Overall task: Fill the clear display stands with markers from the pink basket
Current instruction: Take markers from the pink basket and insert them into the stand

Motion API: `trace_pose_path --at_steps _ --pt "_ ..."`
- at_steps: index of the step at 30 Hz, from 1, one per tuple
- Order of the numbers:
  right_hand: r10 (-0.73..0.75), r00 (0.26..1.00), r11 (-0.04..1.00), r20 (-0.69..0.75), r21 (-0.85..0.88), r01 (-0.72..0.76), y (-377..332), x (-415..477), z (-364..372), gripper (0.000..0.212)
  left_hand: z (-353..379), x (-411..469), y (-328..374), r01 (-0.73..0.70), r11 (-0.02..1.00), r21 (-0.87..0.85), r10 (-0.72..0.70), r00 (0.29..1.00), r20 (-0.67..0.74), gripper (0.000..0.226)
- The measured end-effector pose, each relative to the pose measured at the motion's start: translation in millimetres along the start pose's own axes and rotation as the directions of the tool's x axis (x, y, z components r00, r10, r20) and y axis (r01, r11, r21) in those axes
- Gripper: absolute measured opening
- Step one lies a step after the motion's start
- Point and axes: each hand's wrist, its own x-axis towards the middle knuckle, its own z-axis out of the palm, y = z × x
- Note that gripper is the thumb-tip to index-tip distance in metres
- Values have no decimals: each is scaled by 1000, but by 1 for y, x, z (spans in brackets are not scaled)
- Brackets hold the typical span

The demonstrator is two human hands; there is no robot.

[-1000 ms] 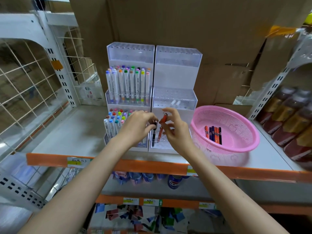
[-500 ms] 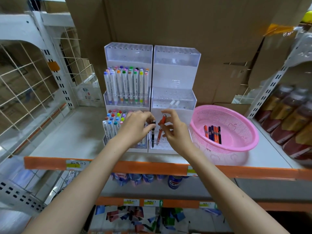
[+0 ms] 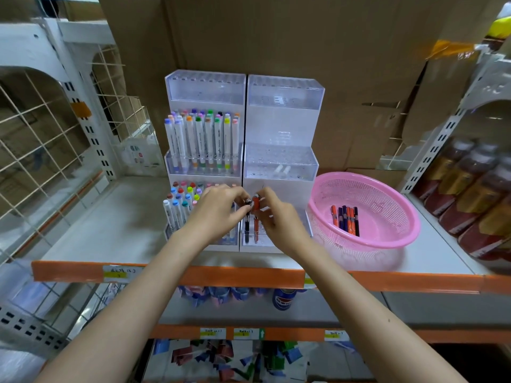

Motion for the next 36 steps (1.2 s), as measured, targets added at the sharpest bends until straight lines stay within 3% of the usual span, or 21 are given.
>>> trace_pose_path --at_steps 10,19,36 --pt "3 1000 998 4 -63 -3 1 3 2 27 2 0 -1 -11 1000 -5 11 1000 -15 13" --pt "42 997 999 62 -19 -41 -1 12 -8 25 4 0 -2 -9 1000 -22 9 1000 -19 11" --pt "-26 991 996 131 -78 37 7 6 -10 16 4 0 -5 -12 1000 -28 12 1000 -16 13"
